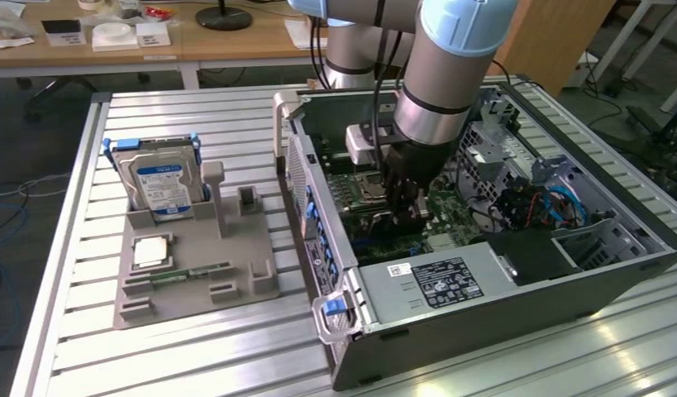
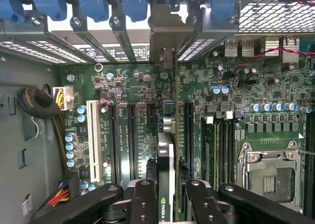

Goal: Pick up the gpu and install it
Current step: 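Insert the gpu into the slot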

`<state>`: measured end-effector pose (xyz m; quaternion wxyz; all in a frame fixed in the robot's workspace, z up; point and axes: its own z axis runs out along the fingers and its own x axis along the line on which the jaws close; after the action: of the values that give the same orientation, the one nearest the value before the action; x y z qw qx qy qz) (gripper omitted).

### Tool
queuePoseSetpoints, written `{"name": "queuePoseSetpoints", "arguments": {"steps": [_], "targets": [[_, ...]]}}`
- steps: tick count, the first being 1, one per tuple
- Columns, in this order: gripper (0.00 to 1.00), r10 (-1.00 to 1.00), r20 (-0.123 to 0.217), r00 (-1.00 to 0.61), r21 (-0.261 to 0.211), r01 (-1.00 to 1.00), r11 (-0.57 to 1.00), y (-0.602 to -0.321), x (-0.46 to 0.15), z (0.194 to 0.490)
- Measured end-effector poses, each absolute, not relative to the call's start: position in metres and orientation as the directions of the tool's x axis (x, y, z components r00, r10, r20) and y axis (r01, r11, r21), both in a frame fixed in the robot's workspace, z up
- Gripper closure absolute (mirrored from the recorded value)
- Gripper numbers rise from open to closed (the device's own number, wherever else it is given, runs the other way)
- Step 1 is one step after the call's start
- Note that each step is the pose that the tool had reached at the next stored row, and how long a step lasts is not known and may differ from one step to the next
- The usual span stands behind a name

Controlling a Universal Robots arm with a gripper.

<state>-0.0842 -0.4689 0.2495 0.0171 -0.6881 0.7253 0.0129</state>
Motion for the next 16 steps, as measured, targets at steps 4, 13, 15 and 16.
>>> {"name": "queuePoseSetpoints", "arguments": {"steps": [4,13,15,16], "targets": [[0.73,-0.998,-0.042,-0.053,-0.005,-0.999,0.053,-0.4687,-0.0845,0.249],[0.73,-0.998,-0.042,-0.052,-0.005,-0.999,0.053,-0.4688,-0.085,0.248],[0.73,-0.998,-0.042,-0.052,-0.005,-0.999,0.053,-0.4688,-0.085,0.2477],[0.73,-0.998,-0.042,-0.052,-0.005,-0.999,0.053,-0.4688,-0.0851,0.2475]]}}
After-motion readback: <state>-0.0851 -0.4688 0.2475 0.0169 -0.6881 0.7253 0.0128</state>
